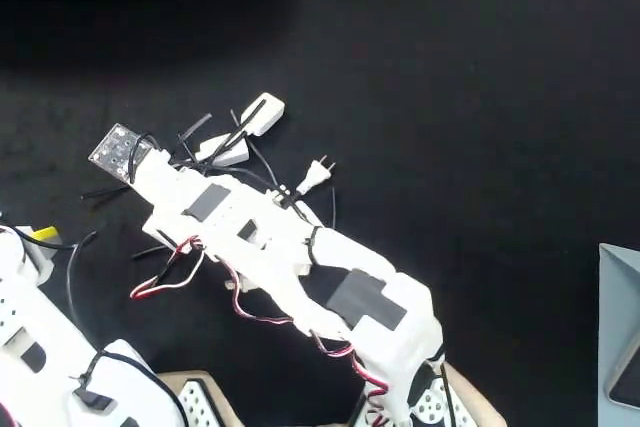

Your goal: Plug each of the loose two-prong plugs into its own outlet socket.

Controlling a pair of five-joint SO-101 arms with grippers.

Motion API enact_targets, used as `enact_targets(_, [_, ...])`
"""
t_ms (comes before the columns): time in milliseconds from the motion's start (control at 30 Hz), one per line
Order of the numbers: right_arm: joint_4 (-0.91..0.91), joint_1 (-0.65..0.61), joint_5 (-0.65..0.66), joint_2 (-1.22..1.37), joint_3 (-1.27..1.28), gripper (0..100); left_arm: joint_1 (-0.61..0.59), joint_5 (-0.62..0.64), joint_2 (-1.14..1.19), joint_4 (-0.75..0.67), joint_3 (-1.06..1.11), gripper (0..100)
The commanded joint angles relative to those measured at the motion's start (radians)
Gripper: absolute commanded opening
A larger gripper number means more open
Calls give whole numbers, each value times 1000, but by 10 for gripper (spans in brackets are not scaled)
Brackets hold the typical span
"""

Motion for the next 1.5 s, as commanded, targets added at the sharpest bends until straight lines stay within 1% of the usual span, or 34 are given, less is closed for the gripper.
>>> enact_targets(0, [43,23,9,-122,28,12,-1,3,-23,5,-2,324])
enact_targets(200, [69,84,9,-437,105,12,-2,2,-23,5,1,324])
enact_targets(367, [68,146,11,-625,214,12,1,2,-23,-3,21,324])
enact_targets(467, [61,230,12,-704,257,13,1,2,-23,-3,25,324])
enact_targets(567, [44,348,48,-723,269,13,1,3,-23,-3,25,324])
enact_targets(700, [-95,503,54,-682,292,13,4,3,-23,-3,25,324])
enact_targets(800, [-199,591,54,-602,294,13,22,3,-23,-3,39,324])
enact_targets(967, [-376,690,54,-414,259,14,45,3,-23,-3,53,324])
enact_targets(1067, [-431,720,54,-275,179,14,45,5,-23,-3,51,324])
enact_targets(1200, [-400,732,54,-99,24,15,44,5,-23,-3,53,324])
enact_targets(1267, [-327,730,46,-35,-67,19,44,5,-23,-3,53,324])
enact_targets(1300, [-275,729,44,-13,-111,37,44,5,-23,-3,53,324])
enact_targets(1467, [-23,729,-48,10,-272,255,44,5,-23,-3,61,324])
